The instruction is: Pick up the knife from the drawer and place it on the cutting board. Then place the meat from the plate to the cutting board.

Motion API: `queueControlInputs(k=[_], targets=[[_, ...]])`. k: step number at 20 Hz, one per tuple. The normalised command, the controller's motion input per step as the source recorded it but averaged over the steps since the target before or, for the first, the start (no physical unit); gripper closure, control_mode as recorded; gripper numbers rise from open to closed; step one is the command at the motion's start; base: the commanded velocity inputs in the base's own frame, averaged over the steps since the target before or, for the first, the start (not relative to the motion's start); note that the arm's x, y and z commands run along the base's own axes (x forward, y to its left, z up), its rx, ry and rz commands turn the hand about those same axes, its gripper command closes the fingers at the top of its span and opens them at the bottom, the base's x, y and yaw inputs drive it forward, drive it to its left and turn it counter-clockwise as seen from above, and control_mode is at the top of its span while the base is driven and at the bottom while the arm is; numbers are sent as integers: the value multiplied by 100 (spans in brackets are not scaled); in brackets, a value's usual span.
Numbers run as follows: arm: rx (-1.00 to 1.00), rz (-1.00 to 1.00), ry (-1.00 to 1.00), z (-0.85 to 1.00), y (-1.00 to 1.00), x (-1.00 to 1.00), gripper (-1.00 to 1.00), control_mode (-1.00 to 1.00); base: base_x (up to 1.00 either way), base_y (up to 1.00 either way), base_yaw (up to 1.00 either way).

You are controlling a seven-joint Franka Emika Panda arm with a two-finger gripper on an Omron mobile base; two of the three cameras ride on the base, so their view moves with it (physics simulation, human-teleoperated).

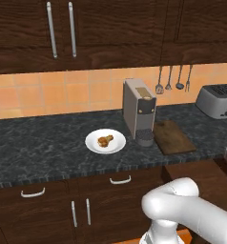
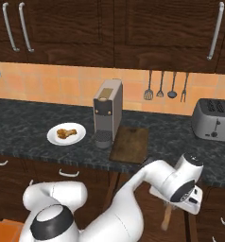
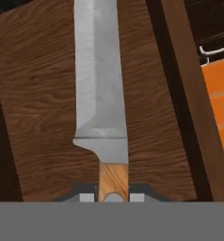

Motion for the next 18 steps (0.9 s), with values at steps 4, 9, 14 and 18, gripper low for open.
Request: queueControlInputs(k=[4, 9, 14, 18], targets=[[0, 10, -24, 28, 39, 100, 100, -100, 0, 0, 0], [-2, 14, -13, 1, 55, 100, 100, -100, 0, 0, 0], [0, 18, 0, 0, 33, 100, 100, -100, 0, 0, 0], [0, 13, 5, 9, 18, 100, 100, -100, 0, 0, 0]])
